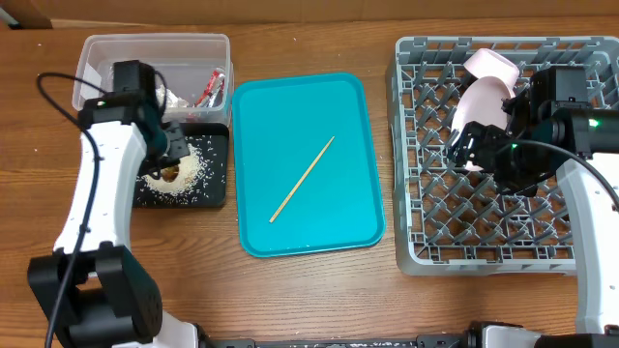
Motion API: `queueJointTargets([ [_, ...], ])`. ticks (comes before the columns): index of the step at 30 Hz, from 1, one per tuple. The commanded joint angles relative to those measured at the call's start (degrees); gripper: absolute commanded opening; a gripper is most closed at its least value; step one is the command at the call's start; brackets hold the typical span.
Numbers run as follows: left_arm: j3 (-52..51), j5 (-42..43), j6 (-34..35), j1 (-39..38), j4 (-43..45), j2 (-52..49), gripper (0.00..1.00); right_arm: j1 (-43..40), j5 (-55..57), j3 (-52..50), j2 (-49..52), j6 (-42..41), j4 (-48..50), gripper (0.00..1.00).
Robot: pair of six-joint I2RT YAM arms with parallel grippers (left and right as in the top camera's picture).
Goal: Sort waste into correct bins and load items into the dishwasher
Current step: 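Carry the scrap left and drop it onto the rice on the black tray, then move the right gripper to the second chopstick and grasp it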
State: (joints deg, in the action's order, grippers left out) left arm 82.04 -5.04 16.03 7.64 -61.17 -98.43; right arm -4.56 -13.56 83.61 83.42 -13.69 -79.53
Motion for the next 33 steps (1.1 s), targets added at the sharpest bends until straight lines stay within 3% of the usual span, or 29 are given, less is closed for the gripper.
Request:
queueJointTargets([
  [1,-0.70,-2.51,2.03,3.78,3.13,-4.57,0.14,-0.28,-0.46,1.11,-0.33,0.15,0.09,0.96],
  [12,-0.70,-4.59,2.40,6.27,8.85,-15.50,0.17,-0.28,-0.46,1.11,-0.33,0.15,-0.13,0.96],
  [16,-0.70,-4.57,2.38,6.27,9.20,-15.54,0.37,-0.28,-0.46,1.11,-0.33,0.15,-0.24,0.96],
  [23,4.26,-2.29,2.49,6.27,2.29,-12.68,0.44,-0.11,-0.50,2.14,-0.61,0.15,-0.35,0.96],
  [26,8.11,3.06,2.32,6.14,-0.39,-5.97,0.47,3.74,-0.50,7.58,-0.70,0.15,0.24,0.96],
  [28,8.13,6.69,1.60,6.01,-0.33,-2.27,0.55,8.20,-0.52,9.29,-0.70,-0.11,2.82,0.98],
  [30,8.13,8.24,0.33,5.51,-0.90,0.24,0.62,12.66,-0.66,9.33,-0.39,-1.51,5.68,1.00],
  [33,8.13,7.89,0.26,4.52,-3.39,1.60,0.66,20.17,-0.63,9.33,2.01,-5.95,9.73,1.00],
])
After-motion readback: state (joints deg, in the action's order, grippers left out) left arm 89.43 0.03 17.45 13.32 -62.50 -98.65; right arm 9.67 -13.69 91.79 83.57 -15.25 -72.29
